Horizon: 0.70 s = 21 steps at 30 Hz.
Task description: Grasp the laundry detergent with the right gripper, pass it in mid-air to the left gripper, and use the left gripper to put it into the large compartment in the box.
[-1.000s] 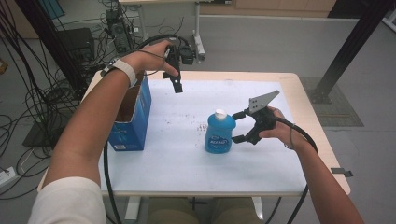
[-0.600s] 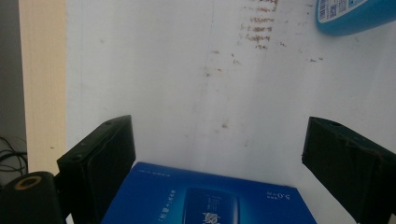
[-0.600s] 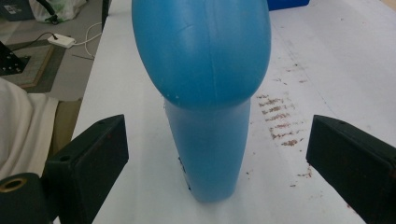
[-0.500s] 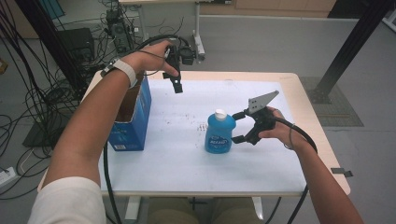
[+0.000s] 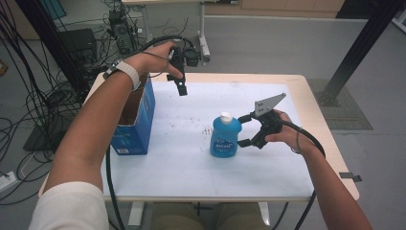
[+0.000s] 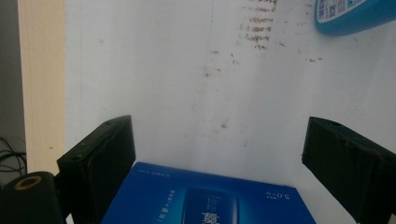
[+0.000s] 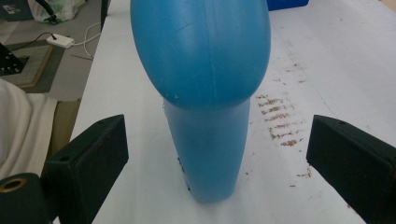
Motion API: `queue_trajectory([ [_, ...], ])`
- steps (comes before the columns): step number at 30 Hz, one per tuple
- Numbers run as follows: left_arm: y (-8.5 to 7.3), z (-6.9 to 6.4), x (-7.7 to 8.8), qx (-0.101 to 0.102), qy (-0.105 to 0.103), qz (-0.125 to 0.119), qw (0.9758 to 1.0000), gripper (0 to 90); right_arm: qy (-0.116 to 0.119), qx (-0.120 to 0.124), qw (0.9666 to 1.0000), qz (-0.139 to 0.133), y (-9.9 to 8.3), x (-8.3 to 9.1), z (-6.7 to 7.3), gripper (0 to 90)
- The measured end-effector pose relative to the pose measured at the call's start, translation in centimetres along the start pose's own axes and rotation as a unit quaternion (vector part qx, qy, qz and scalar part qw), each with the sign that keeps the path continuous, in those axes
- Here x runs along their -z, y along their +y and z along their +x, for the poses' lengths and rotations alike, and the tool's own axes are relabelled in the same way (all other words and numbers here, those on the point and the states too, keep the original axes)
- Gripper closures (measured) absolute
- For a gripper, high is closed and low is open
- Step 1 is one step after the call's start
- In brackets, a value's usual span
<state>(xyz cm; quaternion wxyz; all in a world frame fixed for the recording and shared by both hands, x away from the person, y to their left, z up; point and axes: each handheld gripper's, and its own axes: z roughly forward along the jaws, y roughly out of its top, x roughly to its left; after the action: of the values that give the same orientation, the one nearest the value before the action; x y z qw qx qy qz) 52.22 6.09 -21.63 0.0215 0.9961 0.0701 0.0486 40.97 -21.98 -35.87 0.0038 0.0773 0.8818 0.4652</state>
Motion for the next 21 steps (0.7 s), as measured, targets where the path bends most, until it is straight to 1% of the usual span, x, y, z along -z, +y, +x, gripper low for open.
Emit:
queue_trajectory([
  [21, -0.05, -0.02, -0.15, 0.001, -0.001, 0.000, 1.0000, 10.1, 0.000, -0.003, 1.0000, -0.002, -0.16, -0.04, 0.00, 5.4],
])
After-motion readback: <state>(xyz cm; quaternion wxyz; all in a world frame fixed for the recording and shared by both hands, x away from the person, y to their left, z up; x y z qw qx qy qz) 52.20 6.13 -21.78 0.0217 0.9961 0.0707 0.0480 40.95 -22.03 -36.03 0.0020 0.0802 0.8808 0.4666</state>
